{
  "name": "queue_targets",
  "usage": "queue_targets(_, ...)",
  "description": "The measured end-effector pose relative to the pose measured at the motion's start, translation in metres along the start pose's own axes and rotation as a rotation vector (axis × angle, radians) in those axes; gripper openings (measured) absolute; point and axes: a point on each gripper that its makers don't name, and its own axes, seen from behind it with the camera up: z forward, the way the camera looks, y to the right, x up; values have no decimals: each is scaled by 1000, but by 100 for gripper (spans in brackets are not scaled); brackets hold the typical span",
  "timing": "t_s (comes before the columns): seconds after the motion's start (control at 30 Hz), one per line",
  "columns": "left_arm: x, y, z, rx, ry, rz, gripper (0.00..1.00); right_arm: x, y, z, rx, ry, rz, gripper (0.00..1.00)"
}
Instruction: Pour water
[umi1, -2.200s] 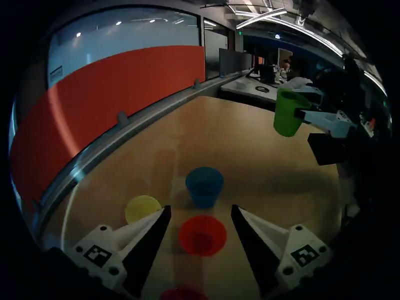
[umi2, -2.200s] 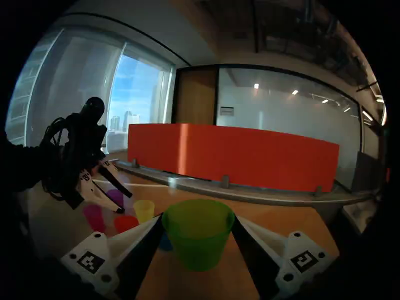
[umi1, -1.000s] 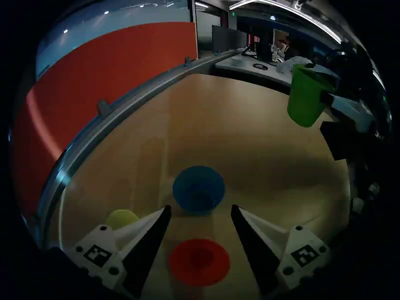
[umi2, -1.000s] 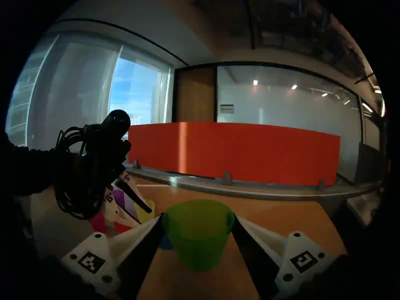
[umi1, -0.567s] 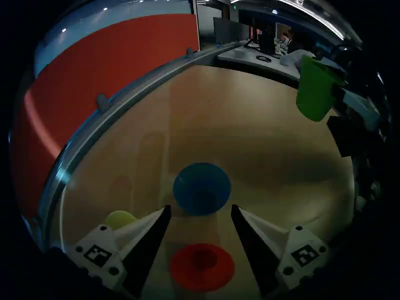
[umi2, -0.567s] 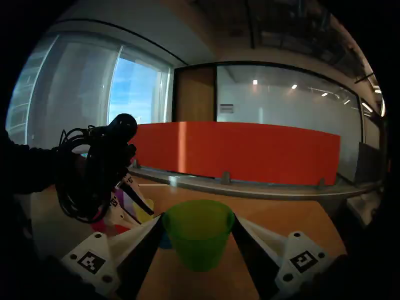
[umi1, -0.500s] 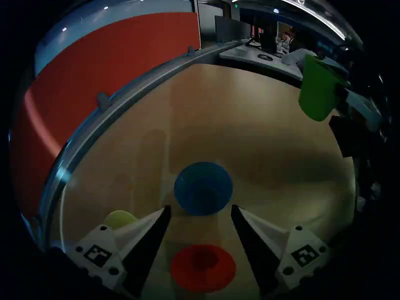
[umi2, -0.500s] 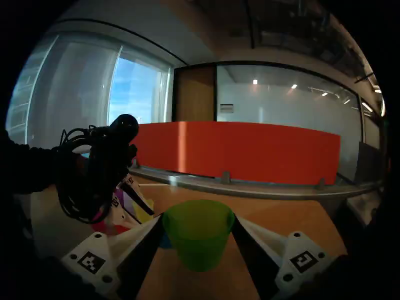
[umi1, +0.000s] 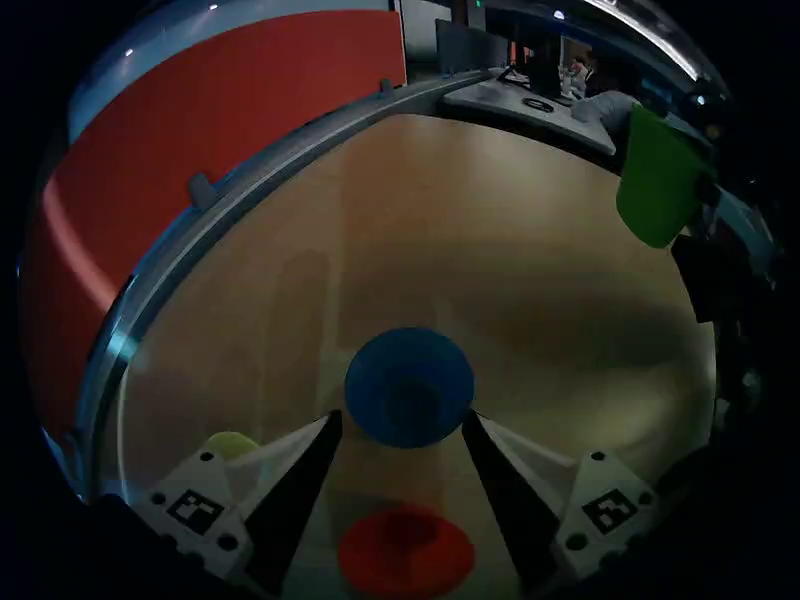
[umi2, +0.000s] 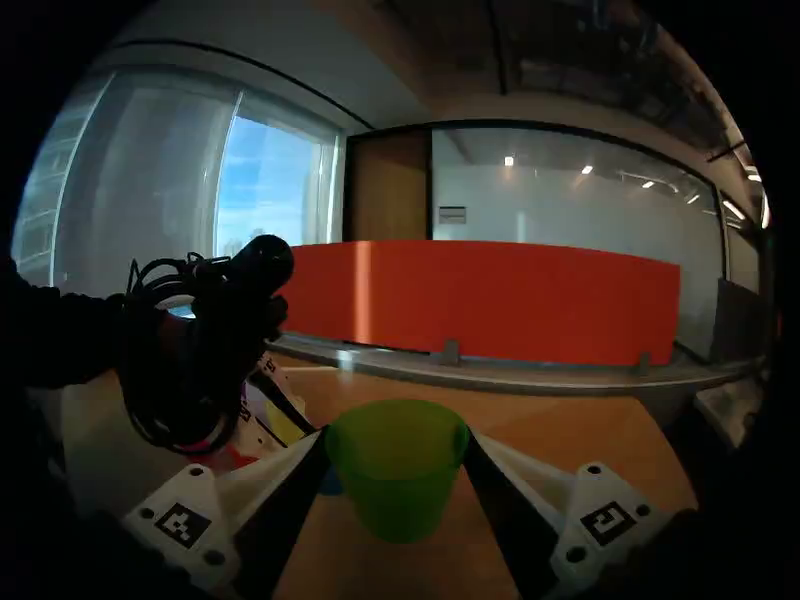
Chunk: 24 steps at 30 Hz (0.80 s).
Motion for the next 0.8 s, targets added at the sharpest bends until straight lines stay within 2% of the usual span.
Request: queue_targets(0.8,6,1,24,29,-22,14,89,-7,1,2,8,-7,9,93)
